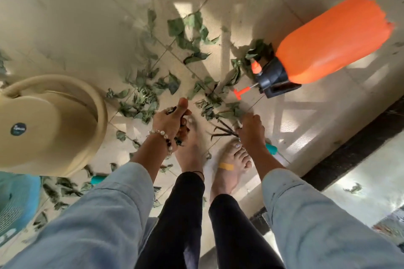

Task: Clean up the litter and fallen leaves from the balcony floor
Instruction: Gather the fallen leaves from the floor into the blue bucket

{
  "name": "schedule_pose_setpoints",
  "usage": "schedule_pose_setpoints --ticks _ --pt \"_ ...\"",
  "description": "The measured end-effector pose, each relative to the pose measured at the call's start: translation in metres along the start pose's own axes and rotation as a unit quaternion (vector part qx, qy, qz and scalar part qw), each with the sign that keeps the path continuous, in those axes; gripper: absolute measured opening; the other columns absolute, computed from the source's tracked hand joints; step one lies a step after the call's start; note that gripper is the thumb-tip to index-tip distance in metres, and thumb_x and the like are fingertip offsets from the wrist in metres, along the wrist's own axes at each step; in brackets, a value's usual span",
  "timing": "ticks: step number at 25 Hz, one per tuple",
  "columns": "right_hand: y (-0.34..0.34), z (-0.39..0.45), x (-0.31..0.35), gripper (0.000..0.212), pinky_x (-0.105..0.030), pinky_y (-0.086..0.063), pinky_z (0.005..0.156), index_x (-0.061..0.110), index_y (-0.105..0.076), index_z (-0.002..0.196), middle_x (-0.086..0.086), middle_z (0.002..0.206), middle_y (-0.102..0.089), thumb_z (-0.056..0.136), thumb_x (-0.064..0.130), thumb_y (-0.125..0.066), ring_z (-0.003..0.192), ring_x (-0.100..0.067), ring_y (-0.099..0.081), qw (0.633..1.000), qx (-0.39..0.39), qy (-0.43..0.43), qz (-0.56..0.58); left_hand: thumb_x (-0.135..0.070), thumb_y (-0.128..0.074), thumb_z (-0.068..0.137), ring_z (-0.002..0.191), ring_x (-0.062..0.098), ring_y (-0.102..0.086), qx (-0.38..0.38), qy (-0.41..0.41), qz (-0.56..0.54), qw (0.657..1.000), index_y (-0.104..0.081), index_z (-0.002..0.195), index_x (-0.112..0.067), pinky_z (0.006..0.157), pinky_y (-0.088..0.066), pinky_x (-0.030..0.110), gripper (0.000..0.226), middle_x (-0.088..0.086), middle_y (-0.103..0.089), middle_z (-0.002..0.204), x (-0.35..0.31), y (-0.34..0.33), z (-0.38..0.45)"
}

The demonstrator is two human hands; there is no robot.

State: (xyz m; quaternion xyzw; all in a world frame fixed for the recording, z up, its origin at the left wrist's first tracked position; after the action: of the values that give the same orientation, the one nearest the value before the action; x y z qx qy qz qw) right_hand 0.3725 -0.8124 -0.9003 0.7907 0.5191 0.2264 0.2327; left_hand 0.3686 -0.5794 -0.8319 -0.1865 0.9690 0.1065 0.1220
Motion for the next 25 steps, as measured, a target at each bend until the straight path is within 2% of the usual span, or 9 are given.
schedule_pose_setpoints --ticks 3,6,9,12,15,18,22,24,25 --pt "0.013 0.005 0.004 0.024 -0.037 -0.043 0.081 0.003 -0.062 0.106 -0.022 0.107 -0.062 0.084 -0.003 -0.053 0.102 -0.039 -0.058 0.995 -0.073 -0.007 0.061 -0.066 -0.076 0.051 0.031 0.012 -0.036 -0.001 0.005 0.042 0.999 -0.066 0.071 -0.009 0.04 -0.032 0.018 0.062 -0.002 -0.048 0.044 0.008 0.015 0.009" --pt "0.026 0.004 0.025 0.046 -0.038 -0.046 0.083 0.006 -0.054 0.121 -0.018 0.119 -0.051 0.078 -0.004 -0.067 0.1 -0.037 -0.058 0.984 -0.107 0.037 0.137 -0.05 -0.074 0.073 0.028 0.011 -0.034 -0.011 0.021 0.05 0.998 -0.062 0.068 -0.008 0.036 -0.032 0.017 0.045 -0.003 -0.045 0.039 0.011 0.024 0.012" --pt "0.02 0.008 0.051 0.072 -0.043 -0.05 0.087 0.014 -0.038 0.143 -0.02 0.131 -0.038 0.079 -0.001 -0.068 0.099 -0.039 -0.056 0.99 -0.084 0.101 0.044 -0.045 -0.074 0.077 0.028 0.013 -0.033 -0.014 0.023 0.057 0.998 -0.059 0.067 -0.006 0.036 -0.032 0.016 0.043 -0.001 -0.045 0.039 0.009 0.024 0.012" --pt "0.008 0.012 0.071 0.079 -0.047 -0.05 0.092 0.02 -0.035 0.146 -0.023 0.132 -0.035 0.078 0.007 -0.073 0.103 -0.038 -0.052 0.988 -0.103 0.117 0.011 -0.05 -0.074 0.067 0.033 0.014 -0.034 0.017 0.024 0.037 0.999 -0.064 0.079 -0.002 0.038 -0.032 0.018 0.05 0.002 -0.046 0.044 0.002 0.018 0.014" --pt "0.004 0.009 0.082 0.056 -0.045 -0.051 0.087 0.014 -0.052 0.135 -0.024 0.128 -0.045 0.082 0.001 -0.067 0.099 -0.04 -0.051 0.977 -0.155 0.141 -0.027 -0.048 -0.073 0.075 0.037 0.016 -0.037 0.017 0.011 0.051 0.998 -0.067 0.081 0.0 0.04 -0.035 0.02 0.048 0.006 -0.047 0.051 -0.001 0.018 0.018" --pt "0.015 0.012 0.08 0.027 -0.032 -0.047 0.08 0.001 -0.069 0.109 -0.023 0.112 -0.062 0.084 -0.002 -0.059 0.096 -0.038 -0.057 0.975 -0.128 0.178 -0.026 -0.043 -0.073 0.079 0.032 0.014 -0.033 0.015 0.018 0.019 1.0 -0.065 0.076 -0.002 0.04 -0.032 0.019 0.042 0.004 -0.045 0.048 -0.002 0.018 0.015" --pt "0.072 0.002 0.071 0.016 -0.018 -0.045 0.064 0.009 -0.076 0.094 -0.007 0.085 -0.074 0.082 0.014 -0.069 0.073 -0.009 -0.063 0.952 -0.169 0.06 0.248 -0.052 -0.076 0.071 0.033 0.014 -0.038 -0.017 0.002 0.041 0.999 -0.064 0.08 -0.002 0.039 -0.036 0.02 0.051 0.004 -0.052 0.052 -0.005 0.015 0.006" --pt "0.094 -0.019 0.091 0.015 -0.005 -0.042 0.061 0.012 -0.075 0.094 0.004 0.079 -0.072 0.08 0.015 -0.074 0.065 0.008 -0.059 0.928 -0.145 0.1 0.327 -0.071 -0.071 0.063 0.043 0.018 -0.049 -0.03 -0.013 0.066 0.997 -0.064 0.079 -0.005 0.049 -0.046 0.03 0.068 0.007 -0.058 0.061 -0.011 0.008 -0.003" --pt "0.101 -0.032 0.104 0.015 -0.006 -0.045 0.065 0.01 -0.075 0.093 0.003 0.08 -0.072 0.079 0.014 -0.075 0.067 0.007 -0.061 0.923 -0.14 0.15 0.327 -0.081 -0.064 0.06 0.055 0.022 -0.057 -0.028 -0.021 0.071 0.997 -0.066 0.083 -0.005 0.061 -0.051 0.037 0.08 0.009 -0.062 0.07 -0.016 0.0 -0.007"
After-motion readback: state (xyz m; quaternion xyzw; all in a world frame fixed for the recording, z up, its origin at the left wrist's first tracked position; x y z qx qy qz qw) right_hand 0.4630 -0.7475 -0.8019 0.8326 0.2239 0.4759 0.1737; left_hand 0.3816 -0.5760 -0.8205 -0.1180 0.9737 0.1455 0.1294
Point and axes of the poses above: each hand's wrist, its own z-axis towards the middle knuckle, its own y-axis out of the back of the hand, x = y × z, the point moved 6 cm from there along z, towards the middle knuckle
